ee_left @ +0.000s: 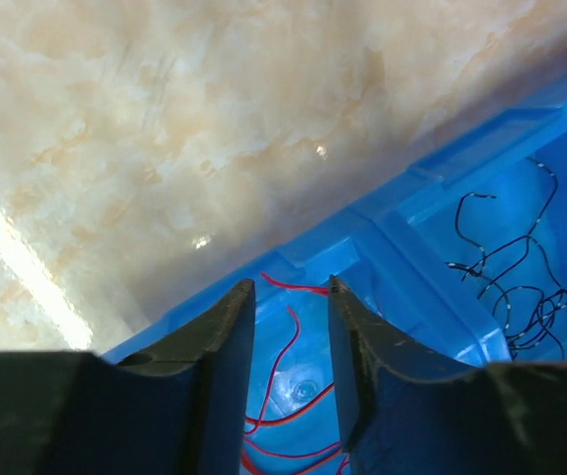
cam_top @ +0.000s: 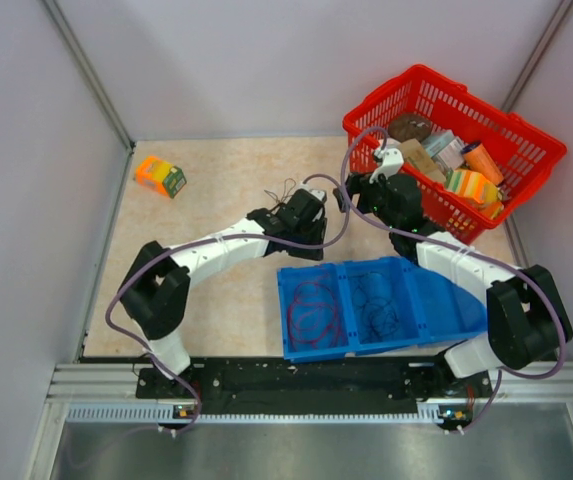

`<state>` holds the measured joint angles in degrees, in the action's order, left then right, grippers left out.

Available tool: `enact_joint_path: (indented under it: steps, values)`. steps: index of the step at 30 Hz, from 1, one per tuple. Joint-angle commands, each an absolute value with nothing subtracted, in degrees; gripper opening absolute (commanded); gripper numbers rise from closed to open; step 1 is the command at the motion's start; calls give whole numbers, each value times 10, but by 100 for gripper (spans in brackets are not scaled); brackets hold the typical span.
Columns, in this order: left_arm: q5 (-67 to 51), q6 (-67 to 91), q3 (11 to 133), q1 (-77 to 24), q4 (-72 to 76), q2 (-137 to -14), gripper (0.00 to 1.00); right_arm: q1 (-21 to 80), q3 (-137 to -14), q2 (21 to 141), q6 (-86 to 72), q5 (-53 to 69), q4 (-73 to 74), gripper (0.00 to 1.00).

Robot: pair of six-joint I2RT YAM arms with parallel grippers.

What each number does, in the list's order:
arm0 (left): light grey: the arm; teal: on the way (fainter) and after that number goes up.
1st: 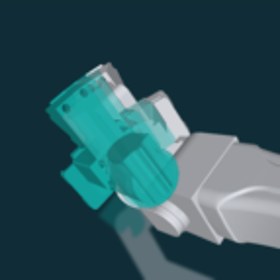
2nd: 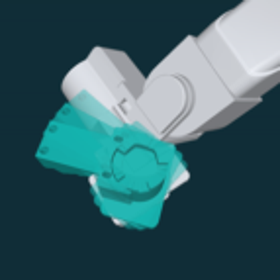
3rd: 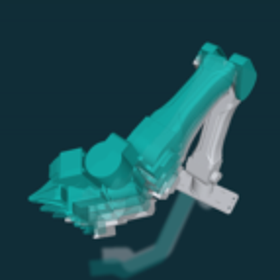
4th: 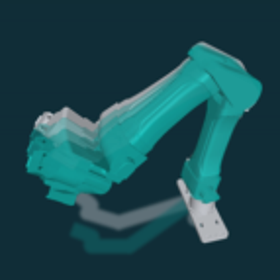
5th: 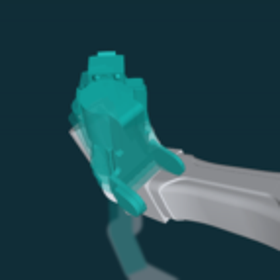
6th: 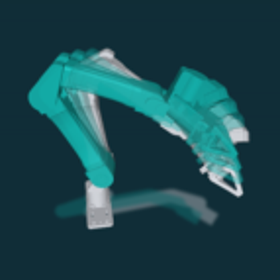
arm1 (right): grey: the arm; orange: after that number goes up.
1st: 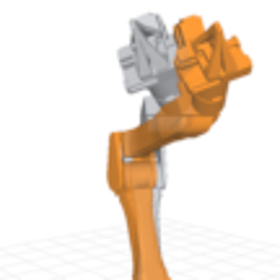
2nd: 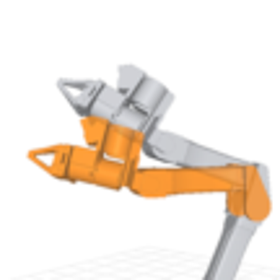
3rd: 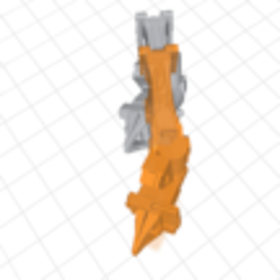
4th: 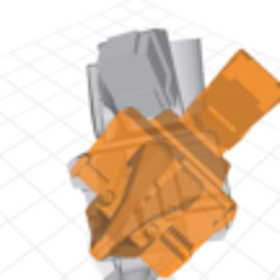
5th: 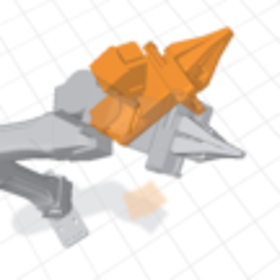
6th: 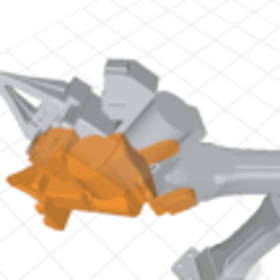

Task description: Untangle the cables

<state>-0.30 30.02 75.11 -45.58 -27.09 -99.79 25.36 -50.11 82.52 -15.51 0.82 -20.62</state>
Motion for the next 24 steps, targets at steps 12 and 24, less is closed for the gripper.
enact_joint_path:
  steps: [12,24]
  values:
    - [36,319,773,-467,-311,-1042,45,249,-497,812,-143,18,-242,75]
    - [84,320,782,-497,-323,-1053,34,248,-494,809,-144,17,-245,75]
